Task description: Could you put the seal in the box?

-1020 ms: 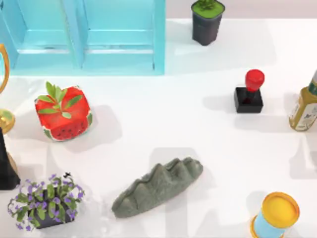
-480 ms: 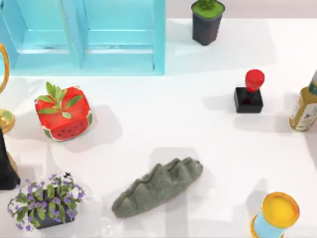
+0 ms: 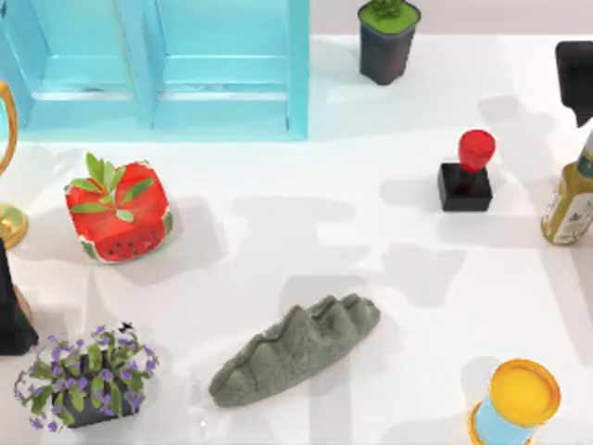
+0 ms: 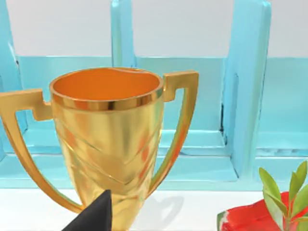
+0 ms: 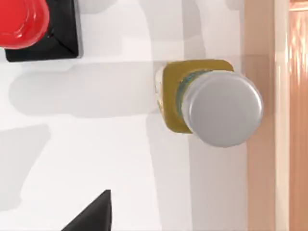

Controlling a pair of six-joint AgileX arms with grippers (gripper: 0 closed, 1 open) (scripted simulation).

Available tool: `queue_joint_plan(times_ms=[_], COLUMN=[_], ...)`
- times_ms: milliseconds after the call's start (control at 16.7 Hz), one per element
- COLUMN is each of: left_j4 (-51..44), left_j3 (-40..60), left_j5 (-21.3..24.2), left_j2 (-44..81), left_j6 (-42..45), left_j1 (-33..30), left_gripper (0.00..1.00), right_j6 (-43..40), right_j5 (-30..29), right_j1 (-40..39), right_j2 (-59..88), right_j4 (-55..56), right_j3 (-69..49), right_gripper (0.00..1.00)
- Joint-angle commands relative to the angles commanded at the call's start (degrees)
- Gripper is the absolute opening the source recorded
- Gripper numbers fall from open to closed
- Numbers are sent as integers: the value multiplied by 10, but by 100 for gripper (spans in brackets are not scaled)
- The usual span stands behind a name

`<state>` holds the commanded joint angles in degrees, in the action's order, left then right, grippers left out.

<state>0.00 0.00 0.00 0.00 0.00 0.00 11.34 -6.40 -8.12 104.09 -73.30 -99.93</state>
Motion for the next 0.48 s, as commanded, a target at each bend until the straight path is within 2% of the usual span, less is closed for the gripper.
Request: queue_joint_plan(times_ms=[240, 480], left_j4=[0, 0], left_j3=[0, 0], left_j5=[0, 0], left_j2=[0, 0], left_j6=[0, 0], left_j1=[0, 0], left_gripper=[100, 100], right_j6=[24, 51], right_j5=[9, 32], right_j1=[-40, -73], right_j2=[157, 268], right_j4=[-78, -109], right_j3=[-201, -321], right_gripper=[100, 100])
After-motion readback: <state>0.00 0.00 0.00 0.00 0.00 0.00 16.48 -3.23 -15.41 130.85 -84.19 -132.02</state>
